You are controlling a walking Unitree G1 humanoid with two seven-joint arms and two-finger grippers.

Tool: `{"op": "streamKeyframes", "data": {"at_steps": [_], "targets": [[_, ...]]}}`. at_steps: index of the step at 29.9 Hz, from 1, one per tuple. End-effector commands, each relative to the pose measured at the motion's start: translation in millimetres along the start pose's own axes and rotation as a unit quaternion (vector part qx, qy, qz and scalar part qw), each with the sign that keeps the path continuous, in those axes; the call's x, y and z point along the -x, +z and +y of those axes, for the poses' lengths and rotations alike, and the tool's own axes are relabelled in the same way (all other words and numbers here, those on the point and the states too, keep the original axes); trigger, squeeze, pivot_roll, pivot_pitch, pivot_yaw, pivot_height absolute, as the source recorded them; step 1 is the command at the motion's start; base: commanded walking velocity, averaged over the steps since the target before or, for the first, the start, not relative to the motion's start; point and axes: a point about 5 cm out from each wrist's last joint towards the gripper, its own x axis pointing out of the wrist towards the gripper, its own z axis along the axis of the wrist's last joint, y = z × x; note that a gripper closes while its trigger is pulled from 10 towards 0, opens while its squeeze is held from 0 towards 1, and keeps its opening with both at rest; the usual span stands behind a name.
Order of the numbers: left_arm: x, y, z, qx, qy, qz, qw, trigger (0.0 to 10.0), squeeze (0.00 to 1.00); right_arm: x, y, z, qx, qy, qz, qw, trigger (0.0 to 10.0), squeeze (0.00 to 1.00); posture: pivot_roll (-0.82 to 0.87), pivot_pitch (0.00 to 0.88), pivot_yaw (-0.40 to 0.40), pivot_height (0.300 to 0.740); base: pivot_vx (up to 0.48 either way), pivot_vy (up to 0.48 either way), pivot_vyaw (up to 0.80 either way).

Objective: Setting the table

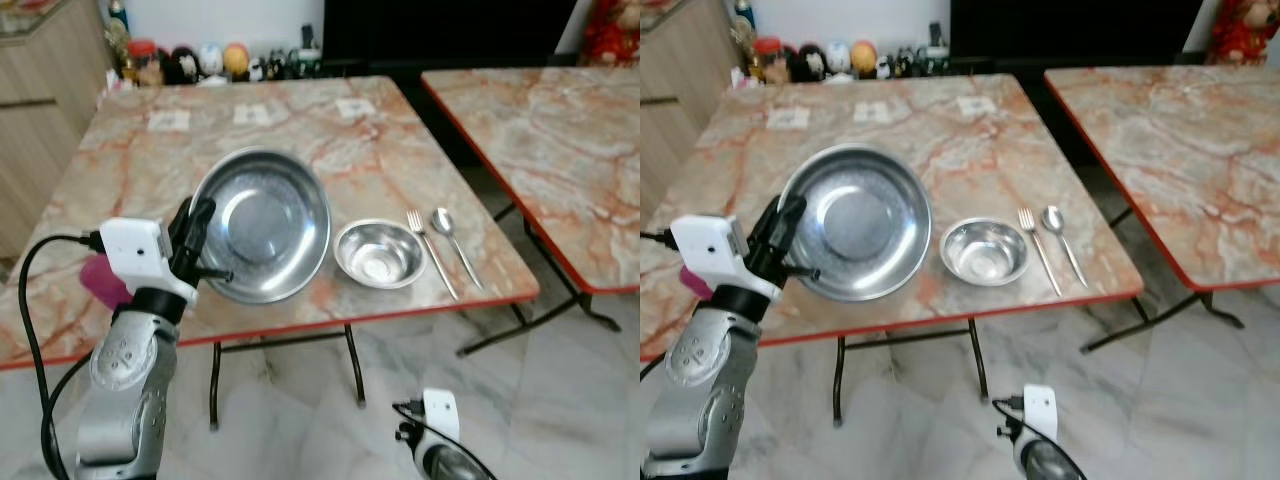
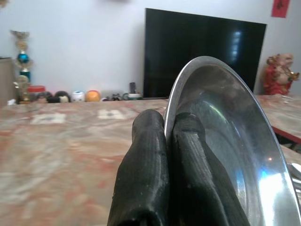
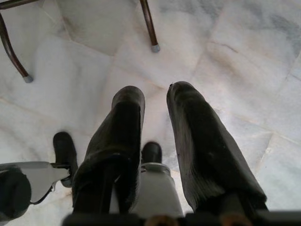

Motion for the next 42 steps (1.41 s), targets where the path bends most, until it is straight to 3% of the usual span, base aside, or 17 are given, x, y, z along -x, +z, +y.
{"op": "streamKeyframes", "data": {"at_steps": [1,14,23,42], "targets": [[-1.2,6.4,-1.3,-0.003,-0.002,-0.016,1.000,10.0,0.00,0.7,-2.2,-4.5,-0.005,-0.008,0.003,1.000,10.0,0.00,0.06,0.078,-0.032,0.740,0.000,-0.461,0.00],[-5.2,5.4,0.4,0.011,0.033,-0.019,0.999,10.0,0.00,0.6,0.8,-5.7,-0.004,-0.017,-0.008,1.000,10.0,0.00,0.06,0.068,-0.024,0.740,0.000,-0.461,0.31],[3.6,0.5,14.8,-0.023,0.042,-0.001,0.999,10.0,0.00,0.8,-0.7,-6.3,-0.009,-0.019,-0.006,1.000,10.0,0.00,0.06,0.072,-0.015,0.740,0.000,-0.461,0.00],[-4.0,5.2,13.4,-0.008,0.054,-0.018,0.998,10.0,0.00,2.3,-4.2,-13.6,0.003,-0.032,-0.005,0.999,10.0,0.00,0.04,0.081,-0.016,0.740,0.000,-0.460,0.02]]}}
